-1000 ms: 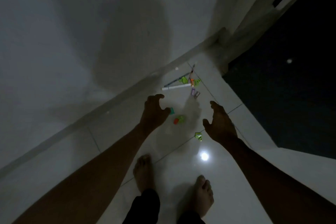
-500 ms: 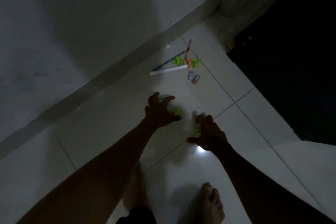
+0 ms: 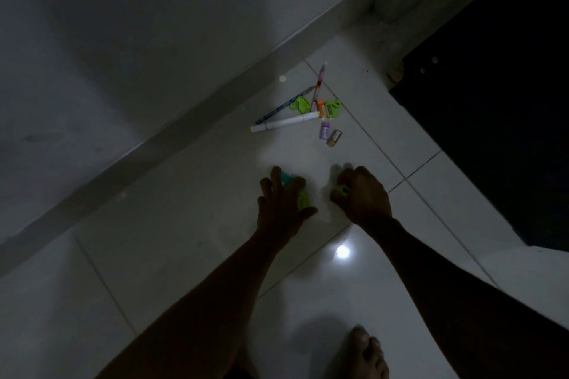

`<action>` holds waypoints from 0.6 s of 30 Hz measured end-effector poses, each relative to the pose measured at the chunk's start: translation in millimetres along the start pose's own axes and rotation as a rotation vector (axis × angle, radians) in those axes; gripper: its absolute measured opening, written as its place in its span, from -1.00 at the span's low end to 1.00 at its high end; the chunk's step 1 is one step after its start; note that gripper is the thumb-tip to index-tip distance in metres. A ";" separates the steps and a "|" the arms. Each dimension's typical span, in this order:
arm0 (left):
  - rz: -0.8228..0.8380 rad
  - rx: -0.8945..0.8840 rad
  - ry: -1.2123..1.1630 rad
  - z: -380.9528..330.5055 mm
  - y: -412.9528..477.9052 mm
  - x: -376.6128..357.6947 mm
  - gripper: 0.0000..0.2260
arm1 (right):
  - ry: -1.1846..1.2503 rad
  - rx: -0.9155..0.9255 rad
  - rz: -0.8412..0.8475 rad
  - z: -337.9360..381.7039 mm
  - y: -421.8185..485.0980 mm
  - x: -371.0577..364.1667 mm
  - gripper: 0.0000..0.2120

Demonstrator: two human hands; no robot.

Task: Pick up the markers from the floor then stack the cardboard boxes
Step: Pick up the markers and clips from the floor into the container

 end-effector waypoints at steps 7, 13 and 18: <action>-0.027 0.057 -0.306 4.3 0.1 0.0 -0.59 | 0.115 0.075 -0.236 22.2 53.0 29.6 -0.64; -0.047 0.025 -0.392 16.1 4.4 7.0 -0.45 | 0.032 0.133 -0.289 43.6 83.0 39.4 -0.42; -0.089 -0.099 -0.239 22.3 8.9 12.8 -0.47 | -0.213 0.229 -0.199 59.6 108.8 39.3 -0.08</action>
Point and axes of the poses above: each hand's wrist, its own y-axis towards the middle knuckle, its own x-axis out of the back of the hand, z = x × y, the point moved 4 cm from there along y, towards the middle knuckle, and after that the axes turned 1 degree about z, right-handed, at the moved point
